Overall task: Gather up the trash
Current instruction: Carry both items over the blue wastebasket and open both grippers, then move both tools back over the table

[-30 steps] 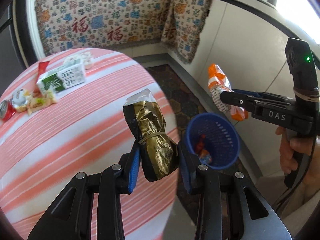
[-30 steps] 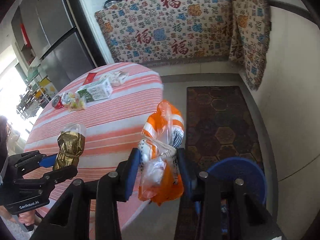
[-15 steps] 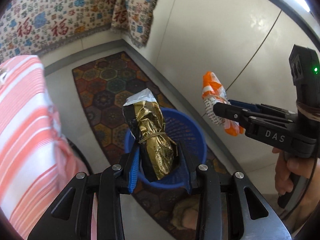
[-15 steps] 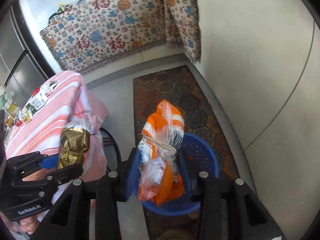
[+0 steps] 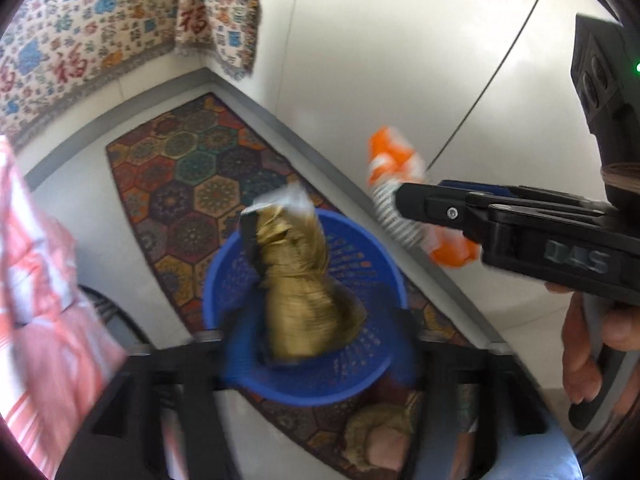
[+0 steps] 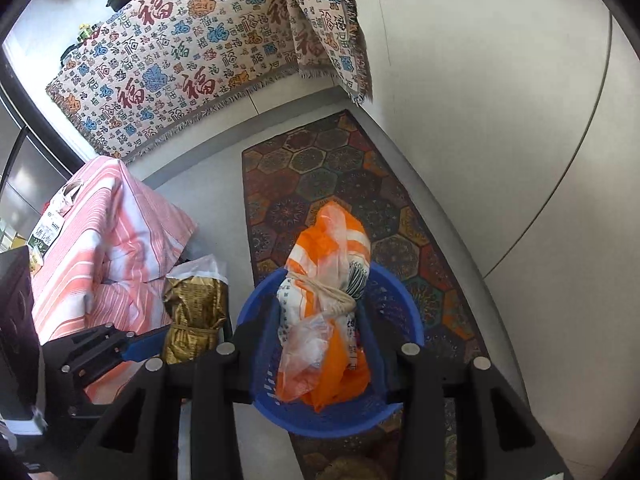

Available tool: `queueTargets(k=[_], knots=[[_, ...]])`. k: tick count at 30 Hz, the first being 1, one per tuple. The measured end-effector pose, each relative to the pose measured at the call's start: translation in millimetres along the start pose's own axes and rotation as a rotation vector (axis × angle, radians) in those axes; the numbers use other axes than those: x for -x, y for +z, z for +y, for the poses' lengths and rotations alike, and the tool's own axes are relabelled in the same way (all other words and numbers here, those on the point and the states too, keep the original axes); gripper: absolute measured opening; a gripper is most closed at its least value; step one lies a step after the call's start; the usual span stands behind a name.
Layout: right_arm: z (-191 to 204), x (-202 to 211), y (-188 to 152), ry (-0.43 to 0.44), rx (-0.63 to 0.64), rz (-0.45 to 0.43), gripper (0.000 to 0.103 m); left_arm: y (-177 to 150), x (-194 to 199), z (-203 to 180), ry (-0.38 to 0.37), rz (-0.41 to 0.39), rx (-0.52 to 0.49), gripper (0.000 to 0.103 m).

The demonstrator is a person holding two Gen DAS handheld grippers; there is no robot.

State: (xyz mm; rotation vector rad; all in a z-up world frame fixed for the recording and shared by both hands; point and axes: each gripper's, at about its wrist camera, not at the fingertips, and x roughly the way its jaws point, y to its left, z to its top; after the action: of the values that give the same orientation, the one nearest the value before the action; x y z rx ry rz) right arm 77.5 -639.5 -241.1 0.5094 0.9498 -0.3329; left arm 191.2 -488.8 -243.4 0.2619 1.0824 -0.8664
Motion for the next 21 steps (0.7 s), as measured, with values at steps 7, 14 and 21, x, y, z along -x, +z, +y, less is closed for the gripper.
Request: queueTargets(k=[7, 14, 21], knots=[[-8.6, 14.3, 6.3, -0.058, -0.054, -0.082, 0.084, -0.1, 13.8, 18.8, 0.043, -0.054, 0.068, 0.089], [40.6, 75.9, 19.1, -0.1, 0.106, -0.358, 0.084, -26.0, 130.3, 33.2, 0.088, -0.182, 0.085, 0.094], [137.5, 85.4, 17.8, -0.007, 0.312, -0.417, 0.084, -91.8, 211.1, 101.3, 0.283, -0.198, 0.209, 0.096]])
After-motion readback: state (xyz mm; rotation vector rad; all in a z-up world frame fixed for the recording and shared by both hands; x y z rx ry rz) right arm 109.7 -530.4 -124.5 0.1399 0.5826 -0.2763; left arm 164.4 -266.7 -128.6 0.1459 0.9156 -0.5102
